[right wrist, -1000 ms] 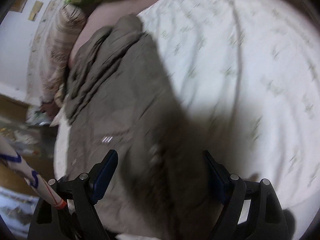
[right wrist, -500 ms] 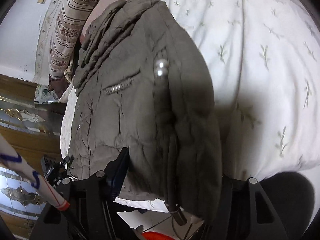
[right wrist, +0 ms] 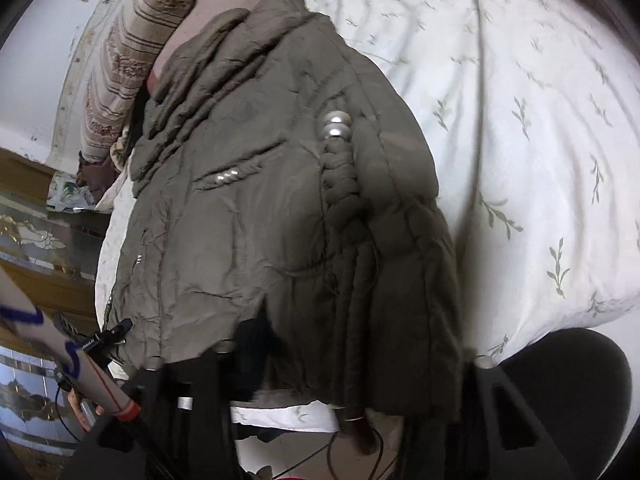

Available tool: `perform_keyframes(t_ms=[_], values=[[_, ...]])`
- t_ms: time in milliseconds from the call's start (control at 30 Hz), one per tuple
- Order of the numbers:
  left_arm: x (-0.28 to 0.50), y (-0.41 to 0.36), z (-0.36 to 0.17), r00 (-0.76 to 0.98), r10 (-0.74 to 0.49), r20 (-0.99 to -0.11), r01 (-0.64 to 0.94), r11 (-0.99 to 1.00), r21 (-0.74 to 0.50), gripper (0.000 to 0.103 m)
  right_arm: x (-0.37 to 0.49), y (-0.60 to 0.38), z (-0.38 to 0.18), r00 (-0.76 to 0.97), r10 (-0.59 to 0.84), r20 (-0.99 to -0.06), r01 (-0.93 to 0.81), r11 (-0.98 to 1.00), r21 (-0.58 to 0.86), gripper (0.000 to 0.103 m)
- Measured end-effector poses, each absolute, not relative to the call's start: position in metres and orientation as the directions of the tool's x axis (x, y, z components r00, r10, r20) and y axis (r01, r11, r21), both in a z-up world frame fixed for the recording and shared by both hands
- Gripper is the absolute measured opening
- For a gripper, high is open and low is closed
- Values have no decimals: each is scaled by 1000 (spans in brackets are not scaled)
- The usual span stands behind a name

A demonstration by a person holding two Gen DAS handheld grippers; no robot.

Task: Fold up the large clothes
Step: 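Grasp the jacket hem with both grippers and lift it toward the hood, then carry the held hem over the body with both grippers, folding lengthwise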

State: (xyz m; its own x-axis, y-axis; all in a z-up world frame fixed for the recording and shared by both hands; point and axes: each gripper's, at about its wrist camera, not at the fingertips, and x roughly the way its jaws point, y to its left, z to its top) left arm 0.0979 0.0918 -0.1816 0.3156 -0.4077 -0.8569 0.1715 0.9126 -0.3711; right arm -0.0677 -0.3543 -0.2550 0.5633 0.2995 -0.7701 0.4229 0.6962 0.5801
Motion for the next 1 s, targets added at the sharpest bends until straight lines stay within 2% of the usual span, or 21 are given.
perform_keyframes(t_ms=[67, 167, 333, 567, 767, 1000], values=[[91, 94, -164, 348, -424, -836, 187, 906, -381, 19, -69, -354, -242, 588, 307, -748, 401, 693, 599, 23], [81, 98, -143, 381, -443, -812, 212, 896, -389, 17, -76, -354, -220, 628, 312, -713, 366, 690, 624, 19], [54, 111, -132, 375, -462, -804, 215, 887, -409, 17, -99, -352, -200, 650, 339, -680, 326, 684, 653, 18], [37, 127, -139, 322, -464, -825, 178, 886, -428, 17, -125, -350, -195, 622, 353, -699, 328, 693, 642, 18], [76, 110, -97, 393, -495, -775, 211, 869, -448, 17, -88, -354, -151, 670, 326, -667, 264, 736, 624, 18], [177, 65, -27, 522, -466, -714, 228, 883, -410, 17, -2, -378, -89, 759, 221, -613, 235, 785, 574, 18]])
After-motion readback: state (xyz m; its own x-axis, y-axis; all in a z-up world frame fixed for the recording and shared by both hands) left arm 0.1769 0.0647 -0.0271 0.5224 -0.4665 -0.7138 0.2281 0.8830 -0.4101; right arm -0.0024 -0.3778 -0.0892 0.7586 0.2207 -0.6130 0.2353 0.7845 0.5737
